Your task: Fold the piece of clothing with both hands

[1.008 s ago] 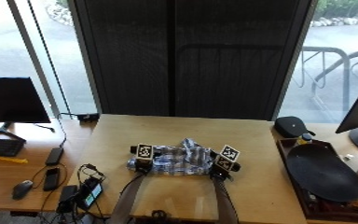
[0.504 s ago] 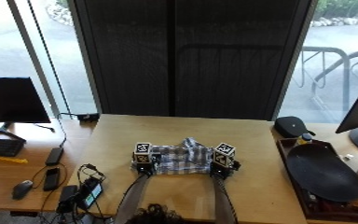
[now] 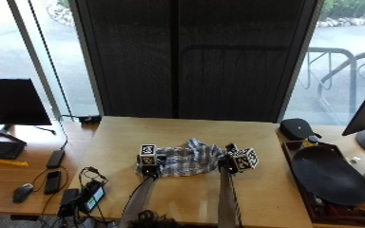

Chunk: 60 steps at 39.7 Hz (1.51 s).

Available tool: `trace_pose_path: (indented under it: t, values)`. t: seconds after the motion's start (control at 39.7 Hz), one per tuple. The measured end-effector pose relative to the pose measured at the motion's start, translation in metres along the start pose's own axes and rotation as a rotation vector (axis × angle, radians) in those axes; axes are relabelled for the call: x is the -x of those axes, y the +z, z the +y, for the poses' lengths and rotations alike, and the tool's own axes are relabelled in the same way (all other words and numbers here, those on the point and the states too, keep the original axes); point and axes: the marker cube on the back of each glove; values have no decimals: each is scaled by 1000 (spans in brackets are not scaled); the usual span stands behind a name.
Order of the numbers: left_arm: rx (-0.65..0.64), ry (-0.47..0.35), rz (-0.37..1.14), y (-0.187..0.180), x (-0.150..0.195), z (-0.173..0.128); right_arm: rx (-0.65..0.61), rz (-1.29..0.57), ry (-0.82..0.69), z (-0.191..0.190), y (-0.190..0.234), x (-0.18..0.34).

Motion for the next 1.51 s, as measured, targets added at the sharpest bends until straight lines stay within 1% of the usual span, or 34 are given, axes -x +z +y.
trace_pose_path:
  t: [0.08, 0.13, 0.15, 0.2, 0.25, 0.28, 0.33, 0.35, 0.45, 0.48, 0.53, 0.58, 0.63, 0.68, 0.76, 0.83, 0.91, 0.98, 1.01, 1.03, 1.08, 1.11, 1.18, 1.23, 1.34, 1.39, 1.44, 1.46, 1.51]
  values:
    - [-11, 10, 18, 0, -4, -3, -6, -186, 10, 4, -14, 8]
    - [-11, 12, 20, 0, -6, -4, -13, -325, -24, 14, -26, 22]
    - [-11, 12, 19, 0, -7, -4, -20, -386, -68, 17, -29, 30]
    - [-13, 16, 21, 0, -7, -4, -57, -478, -212, 19, -32, 49]
    - [-14, 24, 33, -1, -8, -4, -91, -531, -365, 21, -32, 69]
    - [-14, 28, 41, -1, -9, -4, -96, -540, -412, 23, -29, 79]
    - [-13, 31, 51, -2, -10, -4, -91, -529, -444, 28, -19, 97]
    - [-12, 30, 53, -2, -10, -5, -85, -511, -433, 31, -13, 106]
    - [-41, 12, 38, -3, -5, -11, -48, -388, -294, 48, 10, 127]
    - [-66, 11, 40, -4, -3, -15, -38, -385, -301, 54, 15, 135]
    - [-131, 17, 79, -9, 2, -26, -23, -415, -374, 68, 24, 156]
    - [-148, 31, 188, -18, 5, -28, -14, -435, -456, 82, 33, 178]
    - [-131, 43, 322, -34, 7, -21, -18, -424, -510, 93, 42, 195]
    - [-162, 36, 398, -56, 14, -17, -27, -407, -553, 102, 52, 209]
    - [-242, 22, 417, -89, 28, -16, -25, -395, -601, 114, 65, 227]
    - [-299, 15, 396, -121, 42, -13, 2, -370, -622, 127, 80, 240]
    - [-374, 0, 386, -147, 55, -12, 40, -334, -610, 138, 97, 247]
    - [-411, -6, 435, -165, 63, -8, 71, -295, -596, 149, 117, 252]
    - [-418, 6, 463, -170, 63, -6, 82, -291, -601, 152, 124, 253]
    - [-437, 36, 495, -175, 62, -5, 91, -291, -613, 154, 131, 255]
    - [-508, 115, 542, -182, 59, -6, 109, -304, -650, 157, 145, 258]
    - [-531, 129, 538, -183, 60, -7, 126, -313, -668, 159, 153, 259]
    - [-508, 65, 474, -180, 68, 1, 199, -343, -702, 164, 171, 257]
    - [-483, 43, 470, -178, 69, 6, 264, -382, -731, 168, 179, 256]
    - [-475, 44, 458, -170, 66, 5, 502, -478, -718, 181, 184, 251]
    - [-438, 26, 435, -165, 63, 7, 582, -512, -745, 186, 179, 248]
    - [-422, 9, 392, -159, 61, 6, 594, -515, -835, 187, 171, 245]
    - [-436, 2, 351, -157, 62, 4, 569, -487, -875, 184, 167, 243]
    - [-473, -22, 243, -154, 66, -1, 449, -340, -903, 173, 158, 237]
